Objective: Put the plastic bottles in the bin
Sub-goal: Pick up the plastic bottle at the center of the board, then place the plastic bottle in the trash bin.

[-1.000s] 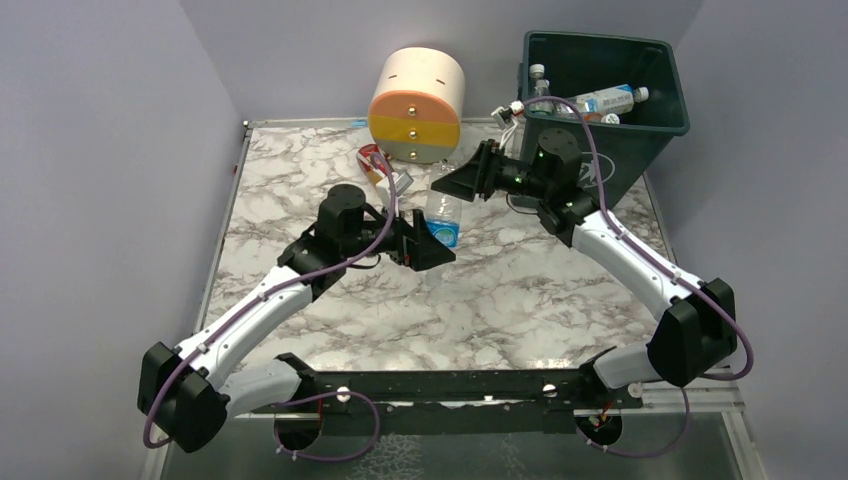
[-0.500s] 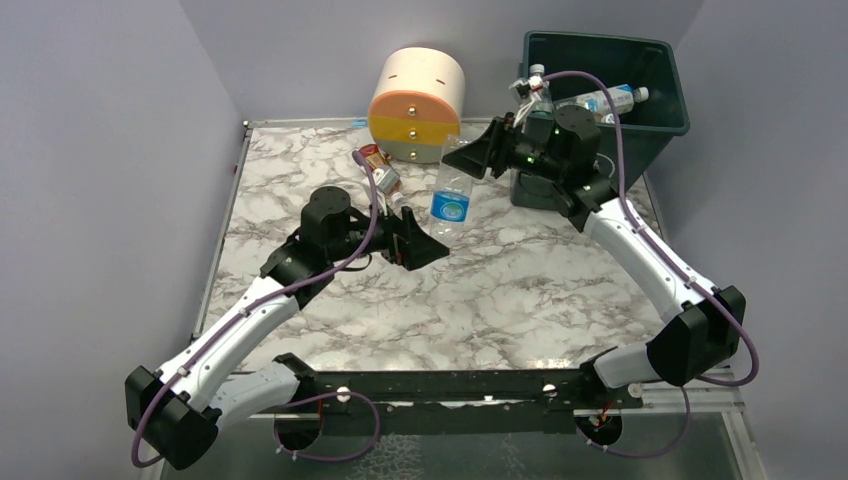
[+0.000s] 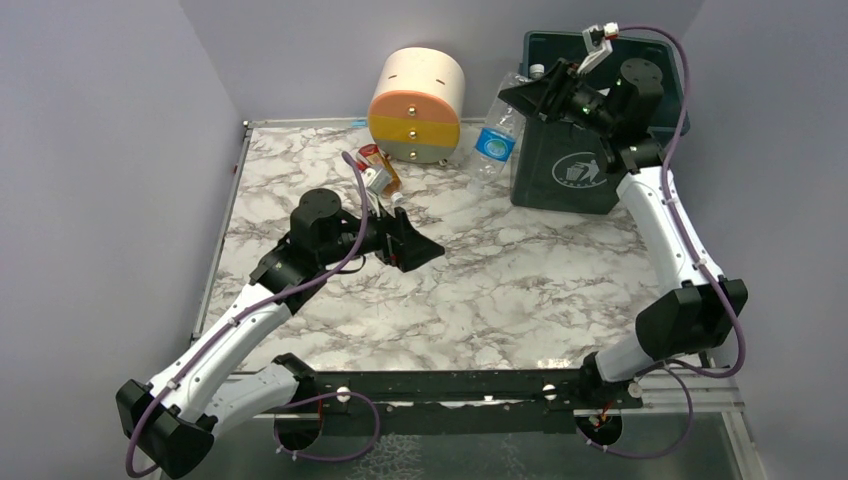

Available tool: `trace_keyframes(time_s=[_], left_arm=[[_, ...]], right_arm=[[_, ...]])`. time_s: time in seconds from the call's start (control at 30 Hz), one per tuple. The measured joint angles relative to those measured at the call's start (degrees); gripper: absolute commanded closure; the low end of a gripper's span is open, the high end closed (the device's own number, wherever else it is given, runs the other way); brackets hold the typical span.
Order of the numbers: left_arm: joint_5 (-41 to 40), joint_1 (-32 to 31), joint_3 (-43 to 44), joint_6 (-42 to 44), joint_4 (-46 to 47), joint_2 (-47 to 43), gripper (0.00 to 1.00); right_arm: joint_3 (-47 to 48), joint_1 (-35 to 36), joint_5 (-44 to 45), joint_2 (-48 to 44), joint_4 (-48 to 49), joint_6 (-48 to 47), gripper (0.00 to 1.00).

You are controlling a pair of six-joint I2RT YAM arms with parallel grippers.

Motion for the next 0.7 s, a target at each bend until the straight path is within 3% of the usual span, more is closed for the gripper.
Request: trace_keyframes(time_s=[0.4,0.7], left_arm=[[-0.1,0.0,0.0,0.3,-0.5,-0.1,0.01],[-0.1,0.0,0.0,0.3,-0.8,-0.2,0.01]], right_arm=[[8.0,-7.9,-3.5,3.9,0.7,5.0,0.41],[10.2,-11.6,-4.5,5.8,7.3,12.4,0.41]])
